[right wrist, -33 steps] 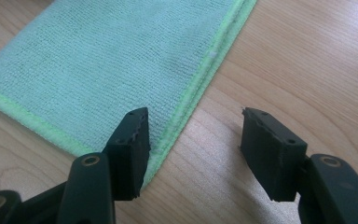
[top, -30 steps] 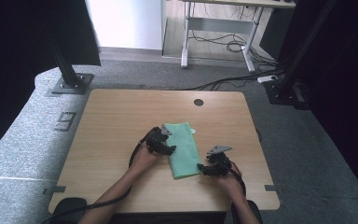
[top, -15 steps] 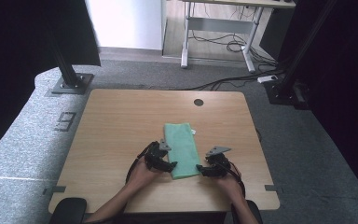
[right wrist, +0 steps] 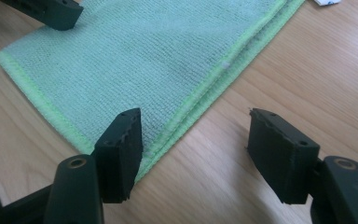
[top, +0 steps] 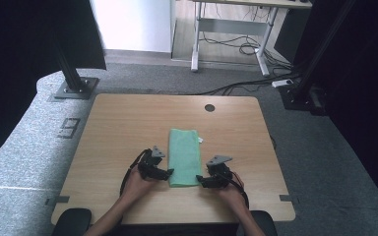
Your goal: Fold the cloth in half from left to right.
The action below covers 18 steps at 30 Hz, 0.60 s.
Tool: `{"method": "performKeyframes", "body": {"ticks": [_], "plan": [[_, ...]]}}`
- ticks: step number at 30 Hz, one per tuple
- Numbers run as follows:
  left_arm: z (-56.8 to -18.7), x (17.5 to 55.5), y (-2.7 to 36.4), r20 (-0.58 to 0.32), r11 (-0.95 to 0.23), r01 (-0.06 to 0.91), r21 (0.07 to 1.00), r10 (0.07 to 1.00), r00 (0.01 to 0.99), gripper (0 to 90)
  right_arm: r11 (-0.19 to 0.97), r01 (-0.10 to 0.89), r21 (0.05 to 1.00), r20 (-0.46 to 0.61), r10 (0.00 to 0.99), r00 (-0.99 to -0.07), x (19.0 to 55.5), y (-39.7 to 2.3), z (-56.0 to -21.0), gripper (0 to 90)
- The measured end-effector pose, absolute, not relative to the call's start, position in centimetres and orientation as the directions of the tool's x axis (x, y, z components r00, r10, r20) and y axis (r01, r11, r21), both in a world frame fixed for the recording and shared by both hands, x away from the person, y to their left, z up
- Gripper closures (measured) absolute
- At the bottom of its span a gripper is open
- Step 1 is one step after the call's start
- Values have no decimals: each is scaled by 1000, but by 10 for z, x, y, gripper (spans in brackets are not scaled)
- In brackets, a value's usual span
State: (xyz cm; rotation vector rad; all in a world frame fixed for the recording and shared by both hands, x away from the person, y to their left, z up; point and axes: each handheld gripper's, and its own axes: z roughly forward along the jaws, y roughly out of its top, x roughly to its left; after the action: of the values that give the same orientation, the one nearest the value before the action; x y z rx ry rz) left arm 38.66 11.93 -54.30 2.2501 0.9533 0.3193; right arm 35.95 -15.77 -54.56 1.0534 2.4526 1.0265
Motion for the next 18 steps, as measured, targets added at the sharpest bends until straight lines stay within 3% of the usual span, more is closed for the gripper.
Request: {"method": "performKeyframes", "body": {"ticks": [18], "plan": [[-546,394,150,-29,-477,559,678,742,670,163,487,483,727,17,692,-722,370,-127,-548,319]]}}
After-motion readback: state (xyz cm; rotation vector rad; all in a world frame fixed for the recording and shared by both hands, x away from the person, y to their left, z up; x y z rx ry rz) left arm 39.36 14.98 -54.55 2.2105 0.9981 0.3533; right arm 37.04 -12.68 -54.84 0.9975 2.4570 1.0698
